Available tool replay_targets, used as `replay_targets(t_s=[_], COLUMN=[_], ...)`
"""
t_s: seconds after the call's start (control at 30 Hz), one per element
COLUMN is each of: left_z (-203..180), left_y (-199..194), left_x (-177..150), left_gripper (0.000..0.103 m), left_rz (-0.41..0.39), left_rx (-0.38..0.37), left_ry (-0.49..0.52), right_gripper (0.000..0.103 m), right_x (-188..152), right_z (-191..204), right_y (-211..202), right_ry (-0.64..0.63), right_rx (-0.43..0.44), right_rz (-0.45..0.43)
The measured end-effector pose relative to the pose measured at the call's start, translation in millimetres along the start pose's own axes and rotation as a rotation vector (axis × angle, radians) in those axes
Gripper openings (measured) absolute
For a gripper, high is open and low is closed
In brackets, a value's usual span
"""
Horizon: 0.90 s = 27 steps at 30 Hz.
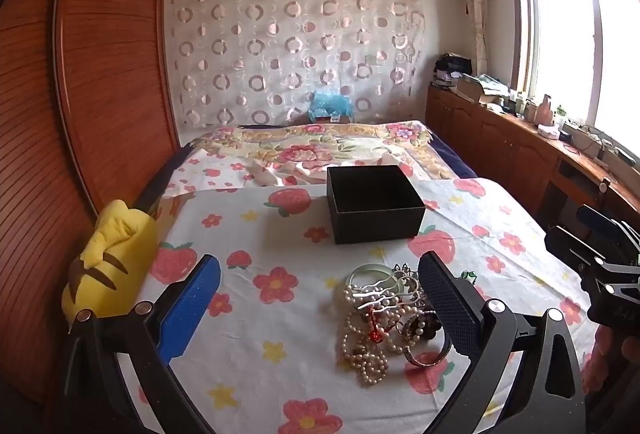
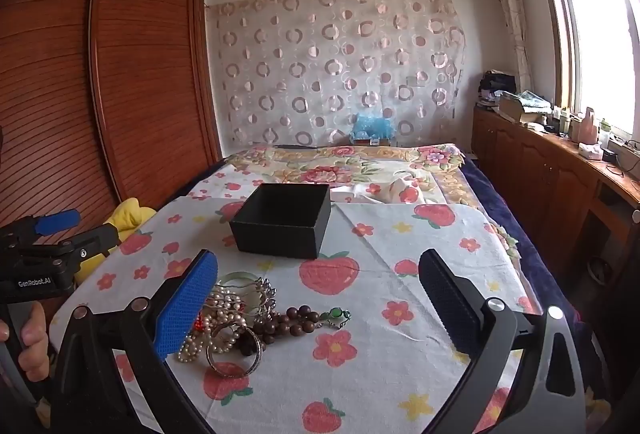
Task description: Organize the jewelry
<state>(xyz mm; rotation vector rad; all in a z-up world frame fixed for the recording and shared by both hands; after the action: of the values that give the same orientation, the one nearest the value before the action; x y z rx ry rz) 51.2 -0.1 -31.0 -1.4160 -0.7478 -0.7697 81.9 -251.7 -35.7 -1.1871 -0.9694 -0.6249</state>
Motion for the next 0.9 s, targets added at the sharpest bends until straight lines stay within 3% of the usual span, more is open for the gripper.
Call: replay_targets(t_s=[0.9], left_z=[0.1], left_y=[-0.3], left_x=[0.5], left_gripper=[0.096], left_rz=[-0.007], left_rx=[-0.01], left_ry=[-0.007], right_gripper=[0.101], right_x=[1.5], right_z=[0.7], right_y=[-2.4], right_ry=[0.0], right_rx=[-0.001], right_rz=[-0.012])
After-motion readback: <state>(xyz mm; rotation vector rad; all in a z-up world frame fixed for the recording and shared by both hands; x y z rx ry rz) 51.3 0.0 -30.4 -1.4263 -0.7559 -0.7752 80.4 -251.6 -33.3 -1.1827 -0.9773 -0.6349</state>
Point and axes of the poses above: each gripper's, at about its wrist camera, not at the fingertips, and y roughly the way its jaws point, z to its left, x to its top, the point moved 6 cm from there along y, roughly the way its jaws point, and after that the axes turned 3 degrees about z, right-handed, at the moved point
